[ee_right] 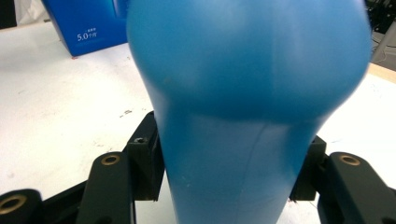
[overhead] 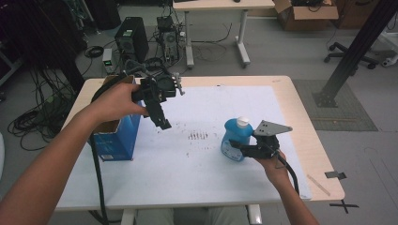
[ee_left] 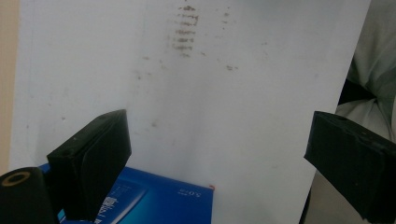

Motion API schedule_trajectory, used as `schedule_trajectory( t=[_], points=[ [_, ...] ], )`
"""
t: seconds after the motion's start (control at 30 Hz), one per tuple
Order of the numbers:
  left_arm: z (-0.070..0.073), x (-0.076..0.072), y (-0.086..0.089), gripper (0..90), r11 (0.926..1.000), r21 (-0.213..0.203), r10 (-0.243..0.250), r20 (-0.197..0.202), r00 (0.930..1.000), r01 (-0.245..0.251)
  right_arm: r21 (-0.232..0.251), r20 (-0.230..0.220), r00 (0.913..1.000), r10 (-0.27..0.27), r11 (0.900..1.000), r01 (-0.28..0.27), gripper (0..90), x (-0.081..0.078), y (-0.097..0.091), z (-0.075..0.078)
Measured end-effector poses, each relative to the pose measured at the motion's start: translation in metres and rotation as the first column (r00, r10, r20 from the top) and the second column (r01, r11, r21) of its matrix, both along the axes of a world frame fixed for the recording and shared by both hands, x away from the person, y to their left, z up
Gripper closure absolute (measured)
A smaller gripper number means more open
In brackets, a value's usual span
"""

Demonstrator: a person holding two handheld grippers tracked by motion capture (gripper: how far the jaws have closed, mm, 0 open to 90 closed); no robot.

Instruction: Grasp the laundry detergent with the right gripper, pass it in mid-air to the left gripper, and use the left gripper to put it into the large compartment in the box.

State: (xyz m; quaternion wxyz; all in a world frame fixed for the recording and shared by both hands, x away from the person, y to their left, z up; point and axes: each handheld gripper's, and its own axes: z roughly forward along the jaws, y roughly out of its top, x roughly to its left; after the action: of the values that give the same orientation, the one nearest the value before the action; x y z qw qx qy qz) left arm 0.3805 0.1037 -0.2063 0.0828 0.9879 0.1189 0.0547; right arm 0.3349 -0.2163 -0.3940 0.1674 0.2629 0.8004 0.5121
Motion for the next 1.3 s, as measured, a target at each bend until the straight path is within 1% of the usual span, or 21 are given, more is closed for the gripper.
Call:
schedule_trajectory(
  t=[0.03,0.1,0.27,0.33,0.37,0.4,0.43,0.47,0.5,0.57,0.6,0.73,0.87,0.97,1.07,1.17,1.2,1.23,1.27,1.3],
  points=[
    [0.000,0.000,0.000,7.1,1.0000,-0.003,0.000,0.001,1.0000,0.000,-0.011,0.000,1.0000,0.007,0.9999,-0.007,42.8,0.000,0.000,0.001],
    [0.000,0.000,0.000,7.2,1.0000,-0.004,0.000,0.002,1.0000,0.000,-0.016,0.000,0.9999,0.014,0.9998,-0.014,42.9,0.000,0.000,0.003],
    [0.002,-0.001,0.001,7.1,0.9999,-0.015,0.005,0.004,1.0000,-0.005,0.010,0.013,0.9996,0.026,0.9996,-0.027,43.0,-0.001,-0.003,0.015],
    [0.004,-0.002,0.002,7.1,0.9999,-0.015,0.000,0.007,1.0000,0.000,0.012,0.021,0.9991,0.037,0.9992,-0.037,43.0,-0.002,-0.004,0.022],
    [0.004,-0.002,0.002,7.1,0.9999,-0.015,0.000,0.007,1.0000,0.000,0.012,0.021,0.9991,0.037,0.9992,-0.037,43.0,-0.002,-0.004,0.022],
    [0.005,-0.004,0.002,7.1,0.9998,-0.018,-0.003,0.009,1.0000,0.003,0.008,0.030,0.9983,0.051,0.9987,-0.051,43.0,-0.004,-0.005,0.029],
    [0.005,-0.004,0.002,7.1,0.9998,-0.018,-0.003,0.009,1.0000,0.003,0.008,0.030,0.9979,0.057,0.9983,-0.057,43.1,-0.004,-0.005,0.032],
    [0.006,-0.005,0.001,7.1,0.9998,-0.020,-0.002,0.010,0.9999,0.002,0.008,0.030,0.9979,0.057,0.9983,-0.057,43.1,-0.004,-0.005,0.032],
    [0.006,-0.006,0.001,7.1,0.9998,-0.022,0.000,0.010,1.0000,0.000,0.008,0.031,0.9969,0.073,0.9973,-0.073,43.1,-0.006,-0.005,0.037],
    [0.007,-0.007,0.000,7.1,0.9998,-0.016,-0.009,0.014,0.9999,0.009,0.004,0.031,0.9962,0.081,0.9967,-0.081,43.1,-0.007,-0.006,0.040],
    [0.009,-0.009,-0.001,7.1,0.9998,-0.017,-0.013,0.013,0.9998,0.013,-0.005,0.028,0.9949,0.097,0.9953,-0.097,43.2,-0.009,-0.006,0.045],
    [0.012,-0.013,-0.005,7.1,0.9996,-0.020,-0.020,0.016,0.9997,0.020,-0.015,0.014,0.9896,0.143,0.9897,-0.143,43.2,-0.011,-0.006,0.053],
    [0.015,-0.017,-0.008,7.1,0.9993,-0.022,-0.028,0.019,0.9994,0.029,-0.022,0.002,0.9812,0.193,0.9809,-0.193,43.2,-0.014,-0.006,0.060],
    [0.018,-0.020,-0.012,7.1,0.9991,-0.018,-0.038,0.019,0.9991,0.038,-0.033,-0.009,0.9727,0.232,0.9721,-0.232,43.2,-0.016,-0.004,0.066],
    [0.021,-0.025,-0.016,7.1,0.9987,-0.017,-0.048,0.022,0.9986,0.048,-0.039,-0.016,0.9616,0.274,0.9608,-0.274,43.2,-0.017,-0.001,0.072],
    [0.025,-0.032,-0.023,7.2,0.9975,-0.015,-0.069,0.028,0.9973,0.069,-0.040,-0.021,0.9490,0.315,0.9482,-0.315,43.3,-0.017,0.003,0.076],
    [0.025,-0.032,-0.023,7.2,0.9975,-0.015,-0.069,0.028,0.9973,0.069,-0.040,-0.021,0.9490,0.315,0.9482,-0.315,43.3,-0.017,0.003,0.076],
    [0.028,-0.035,-0.025,7.2,0.9971,-0.013,-0.075,0.029,0.9968,0.075,-0.041,-0.023,0.9456,0.325,0.9447,-0.325,43.3,-0.016,0.004,0.077],
    [0.031,-0.039,-0.029,7.2,0.9961,-0.015,-0.086,0.033,0.9957,0.087,-0.046,-0.024,0.9392,0.342,0.9381,-0.343,43.3,-0.015,0.008,0.079],
    [0.033,-0.041,-0.031,7.2,0.9955,-0.011,-0.093,0.032,0.9951,0.094,-0.049,-0.023,0.9364,0.350,0.9352,-0.351,43.3,-0.015,0.010,0.080]
  ],
)
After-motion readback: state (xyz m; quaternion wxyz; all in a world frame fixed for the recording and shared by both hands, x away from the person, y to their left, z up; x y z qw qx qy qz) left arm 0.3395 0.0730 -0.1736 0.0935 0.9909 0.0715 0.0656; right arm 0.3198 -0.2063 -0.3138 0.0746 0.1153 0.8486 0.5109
